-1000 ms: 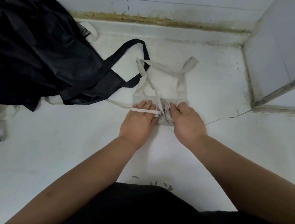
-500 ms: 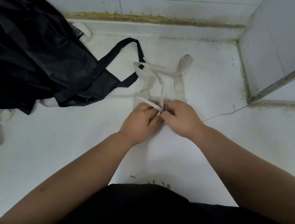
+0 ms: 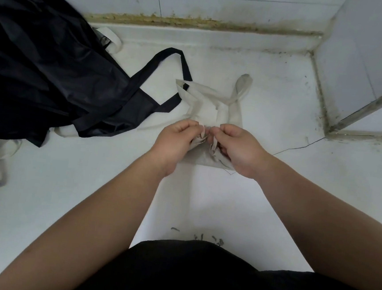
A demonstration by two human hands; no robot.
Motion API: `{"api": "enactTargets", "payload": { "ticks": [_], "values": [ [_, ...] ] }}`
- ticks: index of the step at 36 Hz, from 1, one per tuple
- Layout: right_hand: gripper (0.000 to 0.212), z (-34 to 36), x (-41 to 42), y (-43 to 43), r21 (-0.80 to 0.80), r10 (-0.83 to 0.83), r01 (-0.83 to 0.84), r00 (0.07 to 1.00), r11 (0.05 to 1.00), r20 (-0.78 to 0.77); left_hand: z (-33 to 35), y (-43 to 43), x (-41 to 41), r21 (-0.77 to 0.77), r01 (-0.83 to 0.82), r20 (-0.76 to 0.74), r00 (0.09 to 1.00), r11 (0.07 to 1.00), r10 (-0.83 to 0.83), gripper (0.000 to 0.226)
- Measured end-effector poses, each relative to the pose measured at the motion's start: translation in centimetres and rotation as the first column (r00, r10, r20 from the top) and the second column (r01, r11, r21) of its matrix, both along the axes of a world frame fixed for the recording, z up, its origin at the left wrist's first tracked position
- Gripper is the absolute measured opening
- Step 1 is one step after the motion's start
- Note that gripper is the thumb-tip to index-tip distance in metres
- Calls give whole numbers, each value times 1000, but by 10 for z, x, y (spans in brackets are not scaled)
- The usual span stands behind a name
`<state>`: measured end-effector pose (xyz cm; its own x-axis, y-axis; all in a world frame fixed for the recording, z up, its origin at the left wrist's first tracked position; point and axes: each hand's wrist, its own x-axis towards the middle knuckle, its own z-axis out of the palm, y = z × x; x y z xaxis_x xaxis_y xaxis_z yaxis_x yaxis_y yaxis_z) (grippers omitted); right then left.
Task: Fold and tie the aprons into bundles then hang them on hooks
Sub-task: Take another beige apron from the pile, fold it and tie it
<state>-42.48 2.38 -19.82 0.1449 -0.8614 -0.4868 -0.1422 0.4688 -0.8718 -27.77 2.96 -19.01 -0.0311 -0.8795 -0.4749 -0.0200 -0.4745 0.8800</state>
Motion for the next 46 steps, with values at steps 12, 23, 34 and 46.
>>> {"api": "enactTargets", "payload": {
  "ticks": [12, 23, 34, 46],
  "values": [
    [26, 5, -1, 14, -65, -85, 91, 992, 994, 94, 2, -4, -17, 4, 138, 226, 965, 990, -135, 28],
    [31, 8, 2, 14, -6, -42, 41, 996, 999, -73, 4, 1, -5, 98, 162, 111, 979, 982, -173, 24],
    [29, 11, -10, 2, 141, 132, -125, 990, 982, -43, 2, 6, 8, 9, 238, 95, 967, 971, -238, 30],
    [21, 14, -9, 1, 76, 233, -224, 960, 972, -157, -3, 2, 9, 27, 167, -35, 986, 986, -166, 20]
  ]
}}
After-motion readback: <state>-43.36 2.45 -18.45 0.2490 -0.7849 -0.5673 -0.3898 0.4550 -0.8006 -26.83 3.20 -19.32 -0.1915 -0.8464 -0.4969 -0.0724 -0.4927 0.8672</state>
